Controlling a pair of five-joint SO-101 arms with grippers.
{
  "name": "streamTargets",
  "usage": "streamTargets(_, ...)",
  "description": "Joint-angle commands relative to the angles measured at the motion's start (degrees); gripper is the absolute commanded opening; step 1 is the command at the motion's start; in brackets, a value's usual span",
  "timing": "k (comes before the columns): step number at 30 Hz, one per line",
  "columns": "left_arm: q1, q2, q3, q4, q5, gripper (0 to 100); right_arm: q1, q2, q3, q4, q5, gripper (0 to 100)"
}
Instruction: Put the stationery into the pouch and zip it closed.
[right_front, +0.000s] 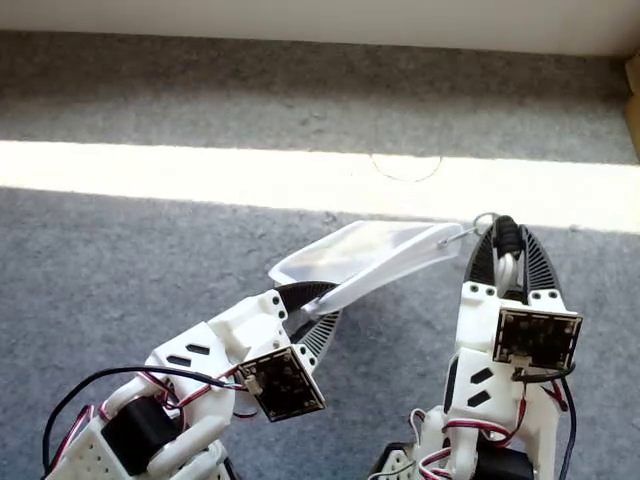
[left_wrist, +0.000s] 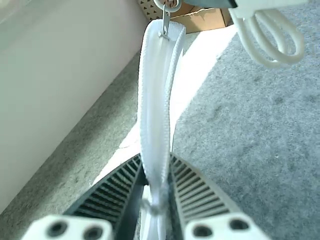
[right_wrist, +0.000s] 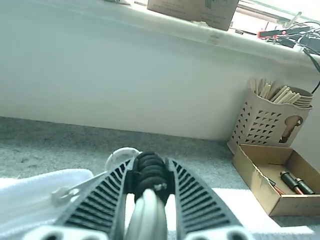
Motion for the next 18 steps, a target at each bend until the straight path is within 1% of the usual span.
streamTargets(1,-2.0,-0.6,-0.8,0.0,-0.4,1,3.6,0.1,-0.5,-3.6,0.2,0.5)
streamTargets(12,-2.0,-0.6,-0.8,0.0,-0.4,1,4.2,0.2,-0.1,-4.5,1.0,0.5)
streamTargets(18,-2.0,-0.6,-0.8,0.0,-0.4,1,7.4,0.7,0.5,-6.9,1.4,0.5)
